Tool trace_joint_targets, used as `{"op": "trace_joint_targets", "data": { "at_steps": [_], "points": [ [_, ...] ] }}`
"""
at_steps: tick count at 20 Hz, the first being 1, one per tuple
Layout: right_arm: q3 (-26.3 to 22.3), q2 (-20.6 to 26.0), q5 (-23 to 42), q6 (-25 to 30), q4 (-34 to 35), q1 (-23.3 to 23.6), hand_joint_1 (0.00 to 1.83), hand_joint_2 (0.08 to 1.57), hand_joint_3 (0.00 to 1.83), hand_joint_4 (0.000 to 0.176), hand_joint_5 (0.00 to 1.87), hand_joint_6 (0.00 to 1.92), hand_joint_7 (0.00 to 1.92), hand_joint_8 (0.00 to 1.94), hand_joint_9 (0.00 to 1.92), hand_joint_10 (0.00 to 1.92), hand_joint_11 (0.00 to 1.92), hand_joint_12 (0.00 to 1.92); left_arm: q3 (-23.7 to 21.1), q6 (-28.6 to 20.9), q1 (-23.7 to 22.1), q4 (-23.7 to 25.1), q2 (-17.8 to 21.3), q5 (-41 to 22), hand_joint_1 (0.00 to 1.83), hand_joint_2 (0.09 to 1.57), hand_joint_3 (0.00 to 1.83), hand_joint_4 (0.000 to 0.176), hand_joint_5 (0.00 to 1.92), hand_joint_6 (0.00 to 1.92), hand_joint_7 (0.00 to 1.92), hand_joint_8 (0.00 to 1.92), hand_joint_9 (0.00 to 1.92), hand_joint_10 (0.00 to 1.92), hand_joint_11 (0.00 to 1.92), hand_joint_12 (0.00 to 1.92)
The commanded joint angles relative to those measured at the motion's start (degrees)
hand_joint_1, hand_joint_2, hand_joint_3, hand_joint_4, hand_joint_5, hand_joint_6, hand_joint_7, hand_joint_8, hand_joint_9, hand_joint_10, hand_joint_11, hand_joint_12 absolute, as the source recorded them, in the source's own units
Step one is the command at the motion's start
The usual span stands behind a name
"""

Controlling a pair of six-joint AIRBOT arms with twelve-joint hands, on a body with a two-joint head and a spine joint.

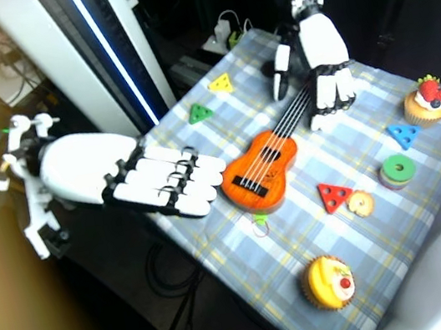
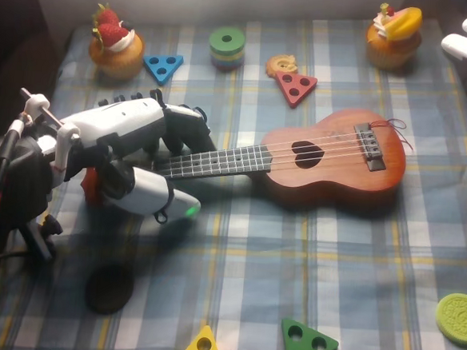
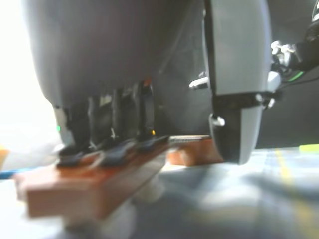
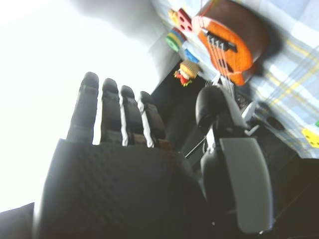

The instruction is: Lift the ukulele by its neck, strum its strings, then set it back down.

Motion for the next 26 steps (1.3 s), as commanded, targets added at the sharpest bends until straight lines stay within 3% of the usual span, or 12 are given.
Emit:
{"op": "trace_joint_targets", "data": {
  "at_steps": [1,3,8,9,10,13,18,19,20,21,23,26],
  "points": [
    [0.1,0.6,7.7,0.1,-0.1,0.5,0.46,1.35,0.00,0.005,0.00,0.00,0.00,0.00,0.00,0.00,0.00,0.00,0.4,0.5,0.2,-0.2,-0.3,-2.9,1.17,1.08,0.01,0.000,0.37,1.37,0.35,1.52,0.28,1.72,0.13,1.92],
    [0.1,0.6,7.8,0.2,-0.1,0.5,0.47,1.36,0.00,0.005,0.00,0.00,0.00,0.00,0.00,0.00,0.00,0.00,0.9,0.6,0.4,-0.9,-0.8,-2.7,1.11,1.29,0.01,0.000,0.60,1.49,0.66,1.60,0.40,1.86,0.30,1.92],
    [0.1,0.6,8.6,0.6,-0.1,0.4,0.46,1.38,0.01,0.000,0.00,0.00,0.00,0.00,0.00,0.00,0.00,0.00,1.9,4.0,0.4,-4.3,-1.9,-1.9,1.21,1.21,0.00,0.000,0.79,1.15,0.83,1.48,0.75,1.78,0.79,1.92],
    [0.1,0.6,8.9,0.8,-0.1,0.3,0.46,1.38,0.01,0.000,0.00,0.00,0.00,0.00,0.00,0.00,0.00,0.00,1.6,4.0,0.2,-4.1,-1.8,-2.4,1.27,1.14,0.00,0.000,0.77,1.65,0.84,1.83,0.92,1.89,1.06,1.92],
    [0.0,0.7,9.3,1.2,-0.1,0.3,0.46,1.38,0.01,0.000,0.00,0.00,0.00,0.00,0.00,0.00,0.00,0.00,1.1,4.0,-0.1,-3.8,-1.3,-3.1,1.34,1.13,0.00,0.000,0.77,1.87,0.89,1.90,1.03,1.92,1.20,1.92],
    [0.1,1.0,10.8,3.4,-1.5,0.3,0.56,1.39,0.00,0.000,0.00,0.00,0.00,0.00,0.00,0.00,0.00,0.00,-1.1,1.7,-0.9,-1.1,0.7,-6.9,1.38,1.14,0.00,0.000,0.98,1.92,1.22,1.92,1.41,1.92,1.53,1.92],
    [0.2,1.1,11.3,5.1,-4.1,0.8,0.52,1.43,0.01,0.025,0.00,0.00,0.00,0.00,0.02,0.01,0.02,0.01,-2.5,-0.2,-2.6,1.6,2.5,-10.1,1.42,1.14,0.00,0.000,0.92,1.92,1.13,1.92,1.34,1.92,1.44,1.92],
    [0.2,1.1,11.3,5.2,-4.7,1.1,0.51,1.45,0.00,0.033,0.00,0.00,0.00,0.00,0.03,0.02,0.00,0.22,-2.4,-0.3,-3.2,2.0,2.5,-10.1,1.42,1.14,0.00,0.000,0.93,1.92,1.14,1.92,1.35,1.92,1.46,1.92],
    [0.2,1.0,11.0,5.3,-5.3,1.3,0.50,1.44,0.00,0.019,0.00,0.00,0.00,0.00,0.09,0.04,0.00,0.69,-2.3,-0.3,-3.7,2.1,2.5,-10.0,1.41,1.13,0.00,0.000,0.93,1.92,1.13,1.92,1.34,1.92,1.43,1.92],
    [0.3,0.7,10.3,5.3,-6.0,1.8,0.53,1.43,0.00,0.020,0.00,0.00,0.00,0.00,0.07,0.02,0.00,0.67,-2.2,-0.3,-4.2,2.1,2.5,-10.1,1.42,1.13,0.00,0.000,0.93,1.92,1.13,1.92,1.33,1.92,1.43,1.92],
    [1.0,-0.3,7.7,5.3,-7.0,3.2,0.60,1.41,0.00,0.027,0.00,0.00,0.00,0.00,0.00,0.00,0.00,0.07,-2.1,-0.3,-4.9,2.5,2.5,-10.0,1.41,1.13,0.00,0.000,0.94,1.92,1.13,1.92,1.32,1.92,1.42,1.92],
    [2.8,-2.8,2.8,4.5,-8.3,7.2,0.51,1.39,0.00,0.059,0.00,0.00,0.00,0.00,0.00,0.00,0.00,0.00,-2.0,-0.3,-5.2,2.8,2.4,-10.0,1.40,1.14,0.00,0.000,0.95,1.92,1.16,1.92,1.33,1.92,1.42,1.92]
  ]
}}
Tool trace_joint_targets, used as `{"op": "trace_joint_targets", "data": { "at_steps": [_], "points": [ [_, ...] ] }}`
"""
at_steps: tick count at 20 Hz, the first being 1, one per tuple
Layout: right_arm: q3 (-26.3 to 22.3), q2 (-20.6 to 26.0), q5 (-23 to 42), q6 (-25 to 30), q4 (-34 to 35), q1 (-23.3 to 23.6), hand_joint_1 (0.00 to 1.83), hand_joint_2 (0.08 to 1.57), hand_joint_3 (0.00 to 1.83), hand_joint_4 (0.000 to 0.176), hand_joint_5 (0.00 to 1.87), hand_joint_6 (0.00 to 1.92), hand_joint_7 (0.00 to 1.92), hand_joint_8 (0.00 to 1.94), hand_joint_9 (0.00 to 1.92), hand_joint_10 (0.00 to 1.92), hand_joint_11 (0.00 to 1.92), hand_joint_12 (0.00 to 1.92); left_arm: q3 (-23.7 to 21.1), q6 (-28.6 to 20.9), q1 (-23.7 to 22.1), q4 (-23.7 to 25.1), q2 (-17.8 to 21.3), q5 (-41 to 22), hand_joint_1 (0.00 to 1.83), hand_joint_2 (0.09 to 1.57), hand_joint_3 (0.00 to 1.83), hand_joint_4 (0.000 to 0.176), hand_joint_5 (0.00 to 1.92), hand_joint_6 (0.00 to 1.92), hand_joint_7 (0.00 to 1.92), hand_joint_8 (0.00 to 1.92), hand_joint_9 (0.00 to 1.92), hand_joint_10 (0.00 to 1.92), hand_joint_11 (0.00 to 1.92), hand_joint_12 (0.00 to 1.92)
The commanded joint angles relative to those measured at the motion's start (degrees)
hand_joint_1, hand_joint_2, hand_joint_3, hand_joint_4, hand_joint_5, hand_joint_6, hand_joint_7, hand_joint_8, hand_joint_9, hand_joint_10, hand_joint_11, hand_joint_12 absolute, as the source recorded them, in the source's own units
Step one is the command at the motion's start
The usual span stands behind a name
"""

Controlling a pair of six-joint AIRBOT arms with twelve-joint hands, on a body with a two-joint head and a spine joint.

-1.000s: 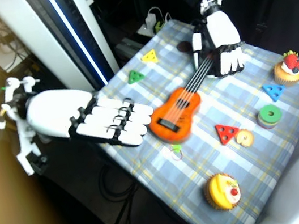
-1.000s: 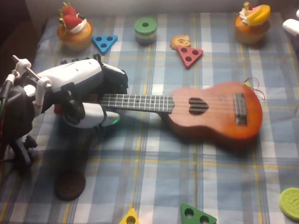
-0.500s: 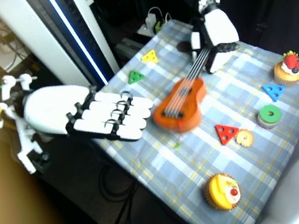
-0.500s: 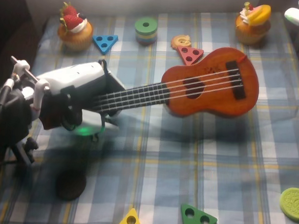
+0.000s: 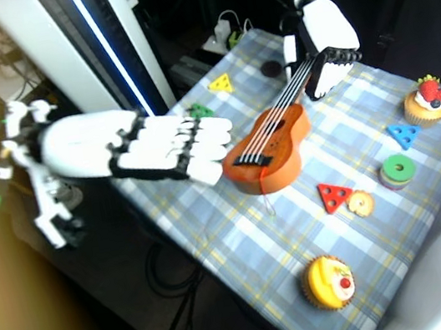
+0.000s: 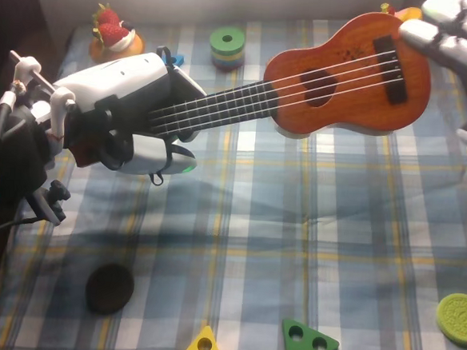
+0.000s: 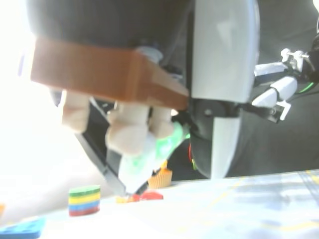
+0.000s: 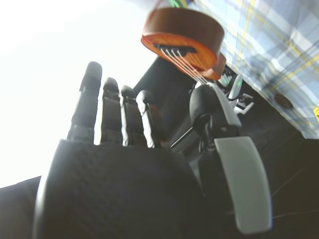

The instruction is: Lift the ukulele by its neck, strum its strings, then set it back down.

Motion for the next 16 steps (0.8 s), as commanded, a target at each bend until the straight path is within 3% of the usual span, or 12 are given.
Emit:
{"op": "trace_joint_targets", "data": {
  "at_steps": [1,2,3,5,7,8,9,11,12,13,15,16],
  "points": [
    [0.3,-0.2,4.6,-1.7,-0.4,1.5,0.46,1.38,0.00,0.073,0.00,0.00,0.00,0.00,0.00,0.00,0.00,0.00,0.2,-0.6,-0.8,0.5,0.1,-6.3,1.38,1.14,0.00,0.000,0.95,1.92,1.13,1.92,1.31,1.92,1.42,1.92],
    [0.3,-0.4,3.9,-2.8,-0.4,2.1,0.41,1.40,0.00,0.073,0.00,0.00,0.00,0.00,0.00,0.00,0.00,0.00,0.3,-0.7,-0.8,0.5,0.0,-6.3,1.37,1.15,0.01,0.000,0.95,1.92,1.13,1.92,1.31,1.92,1.42,1.92],
    [0.3,-0.9,2.5,-4.3,-0.4,2.8,0.35,1.40,0.00,0.084,0.01,0.00,0.00,0.00,0.00,0.00,0.00,0.00,0.3,-0.7,-0.8,0.6,-0.1,-6.3,1.39,1.15,0.01,0.000,0.94,1.92,1.13,1.92,1.30,1.92,1.40,1.92],
    [1.1,-2.1,-0.2,-4.8,-0.8,4.0,0.55,1.37,0.00,0.053,0.15,0.04,0.00,0.00,0.00,0.00,0.00,0.00,0.3,-0.9,-1.0,0.9,-0.2,-6.4,1.38,1.13,0.00,0.000,0.96,1.92,1.15,1.92,1.31,1.92,1.41,1.92],
    [2.2,-3.4,-2.8,-4.8,-1.4,5.1,0.54,1.35,0.00,0.046,0.21,0.02,0.00,0.00,0.00,0.00,0.00,0.00,0.3,-1.5,-1.0,1.2,-0.2,-6.6,1.40,1.14,0.00,0.000,0.93,1.92,1.12,1.92,1.29,1.92,1.40,1.92],
    [2.4,-3.7,-3.6,-4.8,-1.6,5.4,0.54,1.34,0.00,0.115,0.21,0.01,0.00,0.00,0.00,0.00,0.00,0.00,0.2,-1.6,-1.0,1.3,-0.2,-6.7,1.38,1.14,0.00,0.000,0.93,1.92,1.12,1.92,1.29,1.92,1.40,1.92],
    [2.6,-4.3,-4.8,-5.9,-1.7,5.9,0.57,1.33,0.00,0.128,0.23,0.02,0.00,0.00,0.00,0.00,0.00,0.00,0.2,-1.9,-1.0,1.5,-0.2,-6.8,1.39,1.14,0.00,0.000,0.93,1.92,1.11,1.92,1.29,1.92,1.40,1.92],
    [2.4,-5.1,-6.8,-9.3,-1.7,6.8,0.65,1.30,0.00,0.118,0.22,0.01,0.00,0.00,0.00,0.00,0.00,0.00,0.0,-2.3,-0.8,1.8,-0.1,-7.1,1.40,1.13,0.00,0.000,0.93,1.92,1.11,1.92,1.28,1.92,1.40,1.92],
    [2.1,-5.2,-7.2,-9.7,-1.7,7.0,0.68,1.28,0.00,0.121,0.21,0.00,0.00,0.00,0.00,0.00,0.00,0.00,0.0,-2.4,-0.7,1.9,-0.1,-7.2,1.41,1.12,0.00,0.000,0.93,1.92,1.12,1.92,1.29,1.92,1.41,1.92],
    [1.8,-5.0,-7.2,-9.7,-1.9,7.0,0.59,1.29,0.00,0.130,0.22,0.00,0.00,0.00,0.00,0.00,0.00,0.00,0.0,-2.5,-0.7,1.9,-0.1,-7.3,1.40,1.13,0.00,0.000,0.93,1.92,1.12,1.92,1.29,1.92,1.41,1.92],
    [0.8,-4.1,-7.2,-9.7,-2.5,7.0,0.46,1.27,0.00,0.086,0.47,0.06,0.00,0.00,0.00,0.00,0.00,0.00,0.1,-2.5,-0.7,1.8,-0.1,-7.4,1.39,1.13,0.00,0.000,0.93,1.92,1.12,1.92,1.30,1.92,1.41,1.92],
    [0.0,-3.3,-7.2,-9.7,-3.3,7.0,0.34,1.29,0.01,0.039,0.55,0.08,0.00,0.00,0.00,0.00,0.00,0.00,0.2,-2.5,-0.7,1.8,-0.1,-7.4,1.39,1.13,0.00,0.000,0.93,1.92,1.11,1.92,1.29,1.92,1.42,1.92]
  ]
}}
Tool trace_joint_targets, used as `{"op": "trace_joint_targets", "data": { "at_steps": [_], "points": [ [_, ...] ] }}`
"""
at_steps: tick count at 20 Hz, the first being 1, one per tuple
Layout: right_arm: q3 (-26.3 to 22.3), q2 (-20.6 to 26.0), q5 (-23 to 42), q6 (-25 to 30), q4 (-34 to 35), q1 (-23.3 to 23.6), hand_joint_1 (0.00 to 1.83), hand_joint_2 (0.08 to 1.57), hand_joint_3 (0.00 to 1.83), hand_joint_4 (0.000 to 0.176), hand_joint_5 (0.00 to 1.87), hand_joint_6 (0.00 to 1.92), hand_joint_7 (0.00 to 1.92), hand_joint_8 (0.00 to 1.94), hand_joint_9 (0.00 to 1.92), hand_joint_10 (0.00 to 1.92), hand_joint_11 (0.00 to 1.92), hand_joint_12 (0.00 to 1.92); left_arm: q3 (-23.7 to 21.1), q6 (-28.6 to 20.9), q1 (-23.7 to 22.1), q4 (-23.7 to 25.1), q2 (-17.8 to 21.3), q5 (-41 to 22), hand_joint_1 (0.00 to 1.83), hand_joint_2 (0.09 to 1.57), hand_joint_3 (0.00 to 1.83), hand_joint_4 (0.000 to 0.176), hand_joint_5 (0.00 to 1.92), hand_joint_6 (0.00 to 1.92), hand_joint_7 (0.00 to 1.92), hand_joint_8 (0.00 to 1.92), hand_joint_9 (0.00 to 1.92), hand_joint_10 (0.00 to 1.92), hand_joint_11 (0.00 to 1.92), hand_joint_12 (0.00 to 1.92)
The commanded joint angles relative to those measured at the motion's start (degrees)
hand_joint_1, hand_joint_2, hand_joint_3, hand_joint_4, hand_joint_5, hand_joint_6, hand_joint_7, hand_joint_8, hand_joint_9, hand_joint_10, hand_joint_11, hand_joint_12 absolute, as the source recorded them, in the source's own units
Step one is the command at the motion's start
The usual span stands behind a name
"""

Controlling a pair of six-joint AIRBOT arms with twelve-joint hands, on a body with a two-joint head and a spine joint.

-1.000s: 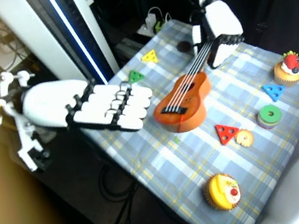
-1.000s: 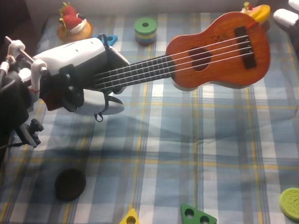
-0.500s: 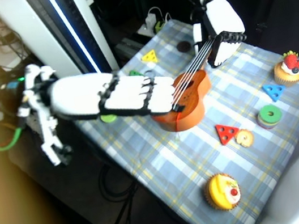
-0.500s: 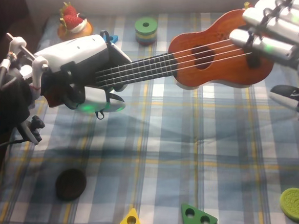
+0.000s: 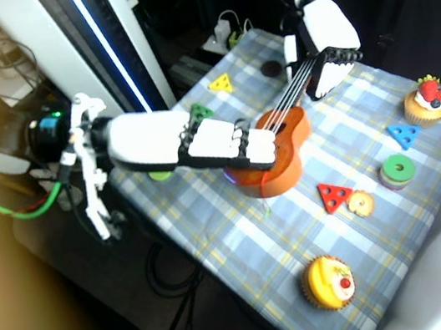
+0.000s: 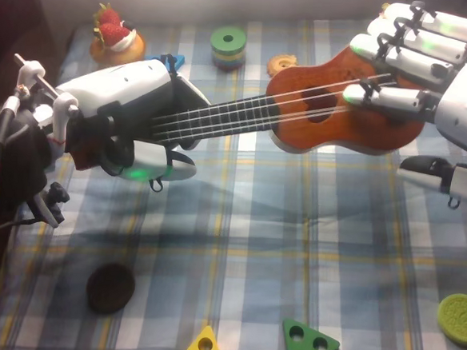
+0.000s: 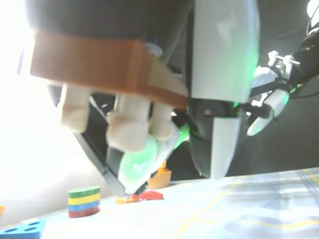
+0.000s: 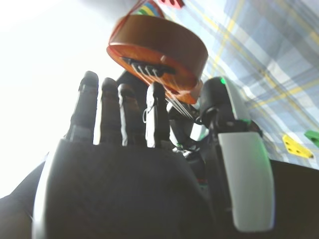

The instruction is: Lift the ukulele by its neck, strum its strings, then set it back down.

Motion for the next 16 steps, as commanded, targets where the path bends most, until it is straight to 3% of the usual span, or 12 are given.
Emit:
{"op": "trace_joint_targets", "data": {
  "at_steps": [1,2,3,6,7,8,9,10,11,12,13,16],
  "points": [
    [-0.6,1.2,5.3,-0.3,-0.9,0.7,0.23,1.34,0.01,0.045,0.65,0.09,0.00,0.00,0.00,0.00,0.00,0.00,0.2,-1.7,-0.7,-0.7,0.0,-8.2,1.40,1.13,0.00,0.000,0.93,1.92,1.11,1.92,1.28,1.92,1.41,1.92],
    [-1.0,1.8,5.5,0.1,-1.6,0.7,0.20,1.34,0.00,0.076,0.74,0.11,0.01,0.00,0.00,0.00,0.00,0.00,0.3,-1.7,-0.6,-0.9,0.0,-8.2,1.41,1.13,0.00,0.000,0.93,1.92,1.11,1.92,1.29,1.92,1.41,1.92],
    [-1.3,2.3,5.9,1.4,-2.7,0.7,0.32,1.31,0.00,0.038,0.89,0.15,0.07,0.00,0.00,0.00,0.00,0.00,0.3,-1.7,-0.5,-1.1,0.1,-8.2,1.42,1.13,0.00,0.000,0.93,1.92,1.11,1.92,1.28,1.92,1.40,1.92],
    [-1.5,4.5,7.9,9.7,-7.0,0.7,0.21,1.33,0.00,0.051,1.00,0.22,0.17,0.01,0.00,0.00,0.00,0.00,0.7,-1.7,-0.2,-1.7,0.0,-7.9,1.43,1.13,0.00,0.000,0.92,1.92,1.10,1.92,1.28,1.92,1.38,1.92],
    [-1.6,5.0,8.9,11.0,-7.3,0.7,0.35,1.30,0.00,0.000,1.03,0.24,0.20,0.01,0.00,0.00,0.00,0.00,0.8,-1.7,-0.2,-1.9,-0.1,-7.6,1.39,1.15,0.01,0.000,0.92,1.92,1.10,1.92,1.26,1.92,1.36,1.92],
    [-1.7,5.3,9.9,11.4,-7.3,0.7,0.45,1.28,0.00,0.000,1.06,0.25,0.23,0.01,0.00,0.00,0.00,0.00,1.0,-1.7,-0.1,-2.0,-0.2,-7.4,1.37,1.15,0.01,0.000,0.91,1.92,1.10,1.92,1.27,1.92,1.37,1.92],
    [-2.0,5.9,11.8,11.6,-7.2,0.7,0.78,1.25,0.00,0.135,0.80,1.13,0.23,0.01,0.00,0.00,0.00,0.00,1.2,-1.7,0.1,-2.2,-0.4,-6.9,1.37,1.15,0.00,0.000,0.91,1.92,1.09,1.92,1.26,1.92,1.37,1.92],
    [-2.1,6.1,12.7,11.6,-6.8,0.7,0.51,1.32,0.01,0.038,0.41,0.73,0.18,0.00,0.00,0.00,0.00,0.00,1.2,-1.7,0.1,-2.2,-0.4,-6.6,1.37,1.14,0.00,0.000,0.93,1.92,1.11,1.92,1.27,1.92,1.38,1.92],
    [-2.2,6.3,14.0,11.6,-6.3,0.7,0.51,1.36,0.01,0.000,0.41,0.43,0.20,0.00,0.00,0.00,0.00,0.00,1.2,-1.7,0.2,-2.2,-0.5,-6.2,1.37,1.14,0.00,0.000,0.95,1.92,1.13,1.92,1.28,1.92,1.39,1.92],
    [-2.2,6.5,15.0,11.6,-5.6,0.7,0.30,1.37,0.01,0.034,0.28,0.29,0.12,0.00,0.00,0.00,0.00,0.00,1.3,-1.7,0.3,-2.2,-0.6,-5.8,1.38,1.14,0.00,0.000,0.96,1.92,1.13,1.92,1.28,1.92,1.39,1.92],
    [-2.2,6.7,15.9,11.6,-5.0,0.7,0.28,1.38,0.00,0.000,0.26,0.15,0.08,0.00,0.00,0.00,0.00,0.00,1.4,-1.7,0.4,-2.0,-0.8,-5.2,1.38,1.14,0.00,0.000,0.96,1.92,1.11,1.92,1.26,1.92,1.37,1.92],
    [-2.3,7.3,18.3,11.6,-3.7,0.2,0.35,1.35,0.00,0.033,0.16,0.01,0.00,0.00,0.00,0.00,0.00,0.00,1.6,-1.7,0.4,-0.2,-0.9,-1.9,1.36,1.15,0.01,0.000,0.92,1.92,1.07,1.92,1.24,1.92,1.35,1.92]
  ]
}}
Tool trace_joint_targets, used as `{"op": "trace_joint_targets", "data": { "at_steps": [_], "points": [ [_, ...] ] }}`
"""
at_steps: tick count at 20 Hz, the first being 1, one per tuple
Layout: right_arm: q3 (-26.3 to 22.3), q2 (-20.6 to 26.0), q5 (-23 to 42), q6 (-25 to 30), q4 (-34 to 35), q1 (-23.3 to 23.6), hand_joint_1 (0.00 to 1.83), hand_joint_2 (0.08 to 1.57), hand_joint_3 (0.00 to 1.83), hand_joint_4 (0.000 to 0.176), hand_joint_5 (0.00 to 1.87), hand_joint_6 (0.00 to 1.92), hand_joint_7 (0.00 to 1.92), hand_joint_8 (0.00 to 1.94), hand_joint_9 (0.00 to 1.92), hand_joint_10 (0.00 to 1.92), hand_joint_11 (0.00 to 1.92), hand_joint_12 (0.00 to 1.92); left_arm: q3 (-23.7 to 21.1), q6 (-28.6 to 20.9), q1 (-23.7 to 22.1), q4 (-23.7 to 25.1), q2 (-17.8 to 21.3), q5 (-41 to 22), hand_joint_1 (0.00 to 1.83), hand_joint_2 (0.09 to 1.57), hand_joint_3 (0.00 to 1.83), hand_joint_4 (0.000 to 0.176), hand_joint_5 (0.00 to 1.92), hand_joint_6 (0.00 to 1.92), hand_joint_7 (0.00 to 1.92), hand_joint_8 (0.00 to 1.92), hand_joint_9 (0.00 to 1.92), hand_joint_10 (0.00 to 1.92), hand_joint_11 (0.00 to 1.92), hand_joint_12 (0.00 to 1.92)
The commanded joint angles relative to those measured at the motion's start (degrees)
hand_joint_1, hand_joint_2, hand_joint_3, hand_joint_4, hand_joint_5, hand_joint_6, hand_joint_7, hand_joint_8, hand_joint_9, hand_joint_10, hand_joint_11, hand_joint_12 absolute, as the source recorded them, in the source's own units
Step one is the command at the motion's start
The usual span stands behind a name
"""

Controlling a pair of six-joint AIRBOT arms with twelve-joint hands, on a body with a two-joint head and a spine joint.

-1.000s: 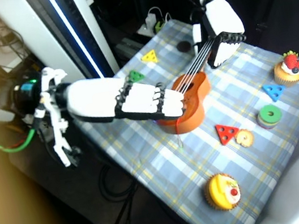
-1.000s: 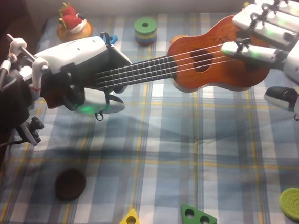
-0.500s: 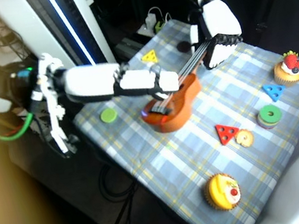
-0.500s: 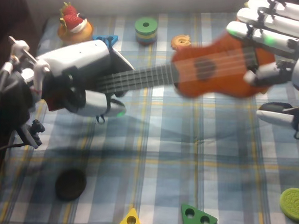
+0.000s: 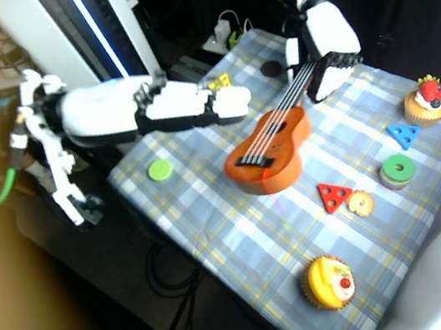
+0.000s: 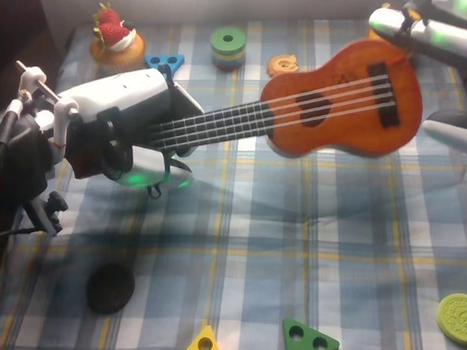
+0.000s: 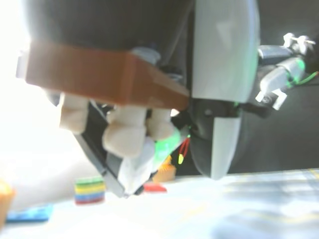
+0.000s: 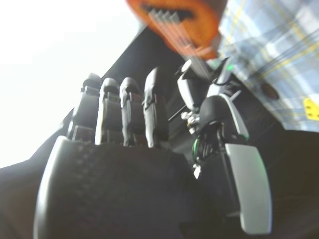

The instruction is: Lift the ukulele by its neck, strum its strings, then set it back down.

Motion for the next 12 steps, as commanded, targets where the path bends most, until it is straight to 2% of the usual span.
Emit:
{"op": "trace_joint_targets", "data": {
  "at_steps": [1,2,3,4,6,7,8,10,11,12],
  "points": [
    [-0.1,0.6,8.4,-0.1,1.2,0.2,0.37,1.34,0.00,0.041,0.17,0.01,0.03,0.01,0.00,0.00,0.00,0.00,0.3,-0.5,-0.5,1.2,-0.1,-3.7,1.33,1.16,0.01,0.000,0.93,1.92,1.08,1.92,1.25,1.92,1.37,1.92],
    [-0.1,0.8,8.9,-0.1,1.6,-0.1,0.30,1.37,0.00,0.033,0.12,0.01,0.03,0.01,0.00,0.00,0.00,0.00,0.3,-0.5,-0.5,1.7,0.0,-2.8,1.31,1.16,0.01,0.000,0.90,1.92,1.06,1.92,1.25,1.92,1.39,1.92],
    [-0.1,1.1,9.6,-0.1,2.2,-0.6,0.31,1.41,0.01,0.004,0.11,0.00,0.03,0.01,0.00,0.00,0.00,0.00,0.3,-0.5,-0.6,2.5,0.2,-1.6,1.33,1.13,0.00,0.000,0.89,1.92,1.06,1.92,1.25,1.92,1.41,1.92],
    [-0.2,1.2,10.0,-0.1,2.6,-0.9,0.32,1.42,0.01,0.000,0.11,0.01,0.02,0.00,0.00,0.00,0.00,0.00,0.3,-0.5,-0.8,2.8,0.6,-0.9,1.34,1.11,0.00,0.000,0.90,1.92,1.07,1.92,1.27,1.92,1.43,1.92],
    [-0.2,1.4,10.2,-0.1,2.9,-1.2,0.30,1.42,0.00,0.005,0.13,0.01,0.01,0.00,0.00,0.00,0.00,0.00,0.6,-0.5,-1.6,4.5,1.0,1.9,1.38,1.11,0.00,0.000,0.91,1.92,1.09,1.92,1.28,1.92,1.41,1.92],
    [-0.2,1.5,10.2,-0.1,3.0,-1.4,0.30,1.41,0.00,0.016,0.14,0.01,0.00,0.00,0.00,0.00,0.00,0.00,0.8,-0.5,-2.4,5.7,1.1,3.4,1.37,1.11,0.00,0.000,0.92,1.92,1.10,1.92,1.29,1.92,1.42,1.92],
    [-0.2,1.5,10.2,-0.1,3.1,-1.4,0.30,1.42,0.00,0.023,0.13,0.01,0.00,0.00,0.00,0.00,0.00,0.00,0.8,-0.5,-3.0,7.0,1.1,4.5,1.33,1.14,0.00,0.000,0.87,1.92,1.05,1.92,1.25,1.92,1.39,1.92],
    [-0.1,1.4,10.2,-0.1,3.1,-1.4,0.27,1.42,0.00,0.024,0.13,0.01,0.00,0.00,0.00,0.00,0.00,0.00,0.8,-0.4,-3.8,8.3,1.1,5.4,1.29,1.12,0.00,0.000,0.78,1.92,0.97,1.92,1.14,1.92,1.31,1.92],
    [-0.1,1.4,10.2,-0.1,3.1,-1.5,0.27,1.43,0.01,0.019,0.13,0.01,0.00,0.00,0.00,0.00,0.00,0.00,0.8,-0.2,-4.1,8.5,1.1,5.5,1.13,1.19,0.06,0.000,0.74,1.54,0.88,1.92,1.02,1.92,1.20,1.92],
    [-0.1,1.4,10.2,-0.1,3.1,-1.5,0.25,1.44,0.01,0.013,0.13,0.00,0.00,0.00,0.00,0.00,0.00,0.00,0.8,0.0,-4.3,8.5,1.1,5.4,1.15,1.21,0.06,0.000,0.70,1.39,0.80,1.58,0.72,1.89,0.86,1.92]
  ]
}}
